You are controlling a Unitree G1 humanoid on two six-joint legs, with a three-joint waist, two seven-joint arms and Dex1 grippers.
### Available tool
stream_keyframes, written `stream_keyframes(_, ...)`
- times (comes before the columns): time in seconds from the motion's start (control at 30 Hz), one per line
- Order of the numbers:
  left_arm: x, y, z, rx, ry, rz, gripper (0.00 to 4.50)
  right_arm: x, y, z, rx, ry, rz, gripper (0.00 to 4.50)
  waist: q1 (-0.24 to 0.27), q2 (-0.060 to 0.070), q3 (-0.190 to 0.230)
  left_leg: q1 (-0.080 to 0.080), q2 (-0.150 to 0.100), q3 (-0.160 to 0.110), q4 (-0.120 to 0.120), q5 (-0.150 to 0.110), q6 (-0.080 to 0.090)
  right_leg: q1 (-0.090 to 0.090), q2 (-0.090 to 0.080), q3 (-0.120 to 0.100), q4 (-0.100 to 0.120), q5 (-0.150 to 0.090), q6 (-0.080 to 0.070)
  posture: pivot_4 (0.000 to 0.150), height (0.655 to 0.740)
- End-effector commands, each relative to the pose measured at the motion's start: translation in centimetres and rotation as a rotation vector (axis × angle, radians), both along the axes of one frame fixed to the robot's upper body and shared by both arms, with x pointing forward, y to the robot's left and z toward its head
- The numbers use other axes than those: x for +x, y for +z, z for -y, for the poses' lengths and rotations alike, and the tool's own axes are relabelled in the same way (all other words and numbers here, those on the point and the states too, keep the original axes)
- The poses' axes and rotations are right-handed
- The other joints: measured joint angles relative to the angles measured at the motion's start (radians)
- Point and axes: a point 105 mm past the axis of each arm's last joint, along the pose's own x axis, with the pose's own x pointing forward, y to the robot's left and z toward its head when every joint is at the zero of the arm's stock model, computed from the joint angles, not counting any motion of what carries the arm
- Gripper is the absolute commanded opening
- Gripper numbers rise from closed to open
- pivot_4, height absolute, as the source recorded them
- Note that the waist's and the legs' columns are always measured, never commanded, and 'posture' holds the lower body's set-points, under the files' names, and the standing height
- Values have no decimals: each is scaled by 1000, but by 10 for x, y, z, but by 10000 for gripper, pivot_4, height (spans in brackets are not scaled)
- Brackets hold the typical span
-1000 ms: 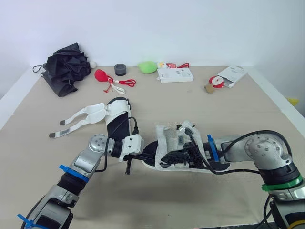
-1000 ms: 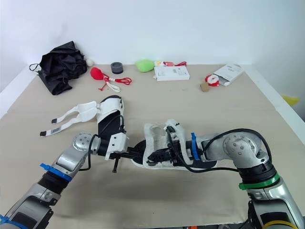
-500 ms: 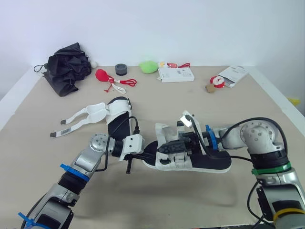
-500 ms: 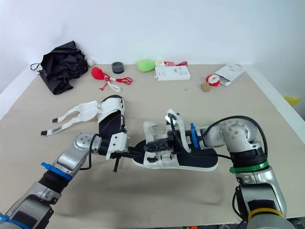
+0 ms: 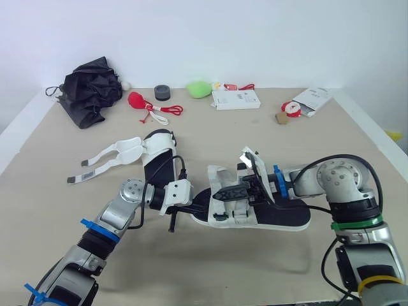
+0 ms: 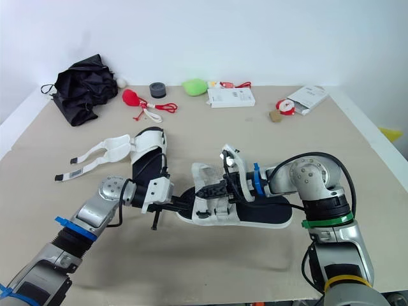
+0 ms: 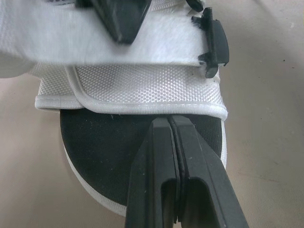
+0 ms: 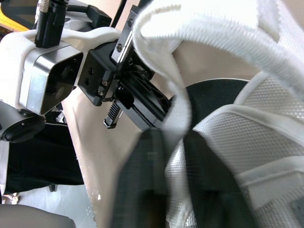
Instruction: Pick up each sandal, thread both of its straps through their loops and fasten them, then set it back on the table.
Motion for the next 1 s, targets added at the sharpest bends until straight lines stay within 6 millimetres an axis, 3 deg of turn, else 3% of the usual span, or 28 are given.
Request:
stream_keyframes(0.03, -9, -46, -19, 148, 51, -135, 0, -2, 9, 0, 22, 16, 30, 649, 0, 0, 0, 0, 0, 0, 0, 0, 0, 0, 0, 0, 0, 0, 0, 1500, 7400)
stream_keyframes(0.3, -7, -48, -20, 149, 57, -137, 0, -27, 7, -4, 19, 126, 19, 649, 0, 0, 0, 0, 0, 0, 0, 0, 0, 0, 0, 0, 0, 0, 0, 1500, 7400)
stream_keyframes(0.63, -5, -48, -19, 148, 54, -136, 0, -23, -19, 1, -105, 74, 47, 649, 0, 1, 0, 0, 0, 0, 0, 0, 0, 0, 0, 0, 0, 0, 0, 1500, 7400)
stream_keyframes(0.9, -5, -45, -20, 148, 53, -135, 0, -30, -5, -2, -39, 134, 90, 649, 0, 2, -1, 1, 0, 0, 0, 0, 0, 0, 0, -1, 0, 0, 0, 1500, 7400)
stream_keyframes(1.0, -6, -44, -19, 147, 51, -134, 0, -37, 1, -3, 6, 173, 103, 9504, 0, 2, -1, 0, 0, 0, 0, 0, 0, 0, 0, -1, 0, 0, 0, 1500, 7400)
